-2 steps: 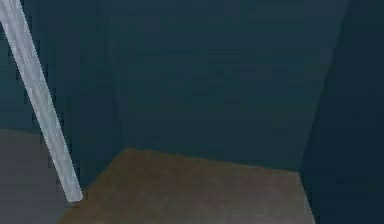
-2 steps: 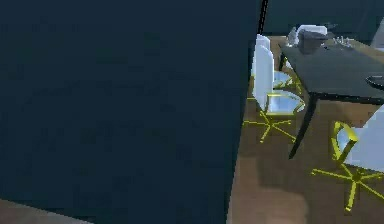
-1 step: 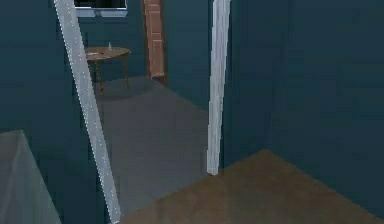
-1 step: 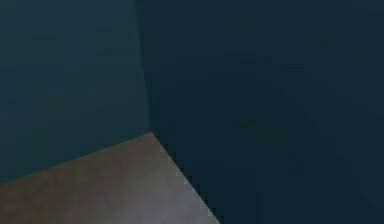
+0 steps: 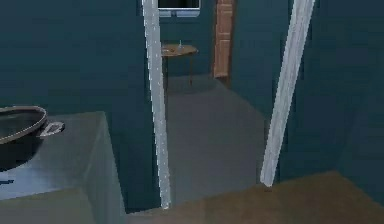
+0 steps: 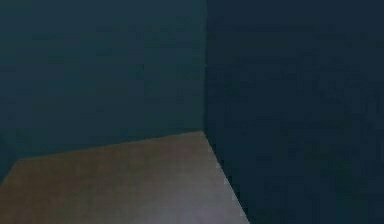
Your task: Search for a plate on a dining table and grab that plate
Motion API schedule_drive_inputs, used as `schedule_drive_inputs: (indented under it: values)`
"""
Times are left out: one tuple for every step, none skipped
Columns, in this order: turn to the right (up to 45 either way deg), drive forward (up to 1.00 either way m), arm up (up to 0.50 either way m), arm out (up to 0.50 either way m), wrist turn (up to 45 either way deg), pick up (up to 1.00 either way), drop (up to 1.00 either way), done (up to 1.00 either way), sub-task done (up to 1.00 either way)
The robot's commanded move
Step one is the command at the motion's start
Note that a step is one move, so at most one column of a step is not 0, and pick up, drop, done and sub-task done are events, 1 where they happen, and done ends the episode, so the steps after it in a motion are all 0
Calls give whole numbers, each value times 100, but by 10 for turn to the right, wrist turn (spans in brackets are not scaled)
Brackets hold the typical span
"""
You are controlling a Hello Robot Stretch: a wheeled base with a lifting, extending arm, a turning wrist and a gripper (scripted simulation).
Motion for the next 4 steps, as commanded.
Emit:
schedule_drive_inputs:
  values:
    - [0, 20, 0, 0, 0, 0, 0, 0, 0]
    - [60, 0, 0, 0, 0, 0, 0, 0, 0]
    - [30, 0, 0, 0, 0, 0, 0, 0, 0]
    - [0, 100, 0, 0, 0, 0, 0, 0, 0]
